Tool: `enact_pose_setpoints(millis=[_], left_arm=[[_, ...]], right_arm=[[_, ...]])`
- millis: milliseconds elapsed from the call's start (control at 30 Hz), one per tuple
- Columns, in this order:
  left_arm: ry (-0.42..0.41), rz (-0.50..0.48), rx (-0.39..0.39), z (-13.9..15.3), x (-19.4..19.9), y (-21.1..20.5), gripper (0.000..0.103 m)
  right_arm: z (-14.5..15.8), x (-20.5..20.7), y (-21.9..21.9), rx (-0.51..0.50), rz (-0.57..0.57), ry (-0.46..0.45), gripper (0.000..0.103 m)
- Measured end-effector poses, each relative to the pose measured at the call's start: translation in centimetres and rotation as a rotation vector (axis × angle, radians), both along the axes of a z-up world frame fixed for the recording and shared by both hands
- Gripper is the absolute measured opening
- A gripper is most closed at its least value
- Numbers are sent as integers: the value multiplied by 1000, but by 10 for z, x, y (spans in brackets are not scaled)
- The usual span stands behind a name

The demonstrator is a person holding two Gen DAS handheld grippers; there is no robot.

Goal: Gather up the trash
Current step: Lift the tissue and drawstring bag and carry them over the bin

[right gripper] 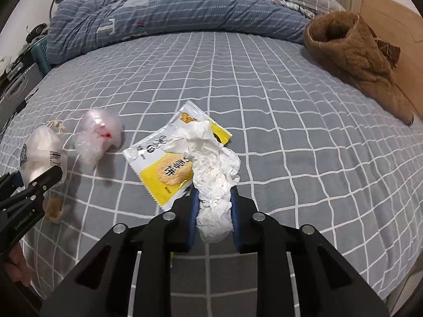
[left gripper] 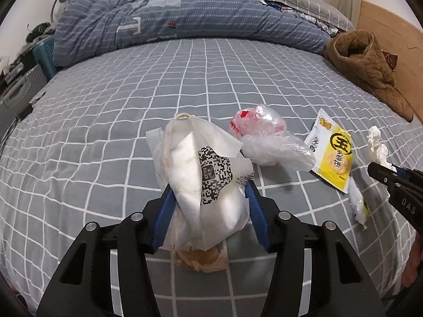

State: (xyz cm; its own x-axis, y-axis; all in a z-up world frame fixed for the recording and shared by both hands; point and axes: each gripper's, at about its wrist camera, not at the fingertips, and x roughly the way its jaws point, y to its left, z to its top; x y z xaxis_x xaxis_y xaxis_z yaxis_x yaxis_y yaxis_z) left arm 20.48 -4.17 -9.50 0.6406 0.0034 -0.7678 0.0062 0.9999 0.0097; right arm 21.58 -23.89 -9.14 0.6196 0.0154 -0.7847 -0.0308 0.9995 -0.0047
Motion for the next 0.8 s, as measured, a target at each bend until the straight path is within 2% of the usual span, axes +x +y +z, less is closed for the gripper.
enact_pose_setpoints(millis=[333,467,800], left_arm=[[-49,-6,-22,27,-38,19,52],[-59,4,-53,34,-54,26,52],[-73,-9,-55,41,-84,23,52]], right_arm=[[21,-32,19,-25,24,-73,20],[23,-43,34,-33,60,-78,20],[28,-74,59,-27,101,-84,20]])
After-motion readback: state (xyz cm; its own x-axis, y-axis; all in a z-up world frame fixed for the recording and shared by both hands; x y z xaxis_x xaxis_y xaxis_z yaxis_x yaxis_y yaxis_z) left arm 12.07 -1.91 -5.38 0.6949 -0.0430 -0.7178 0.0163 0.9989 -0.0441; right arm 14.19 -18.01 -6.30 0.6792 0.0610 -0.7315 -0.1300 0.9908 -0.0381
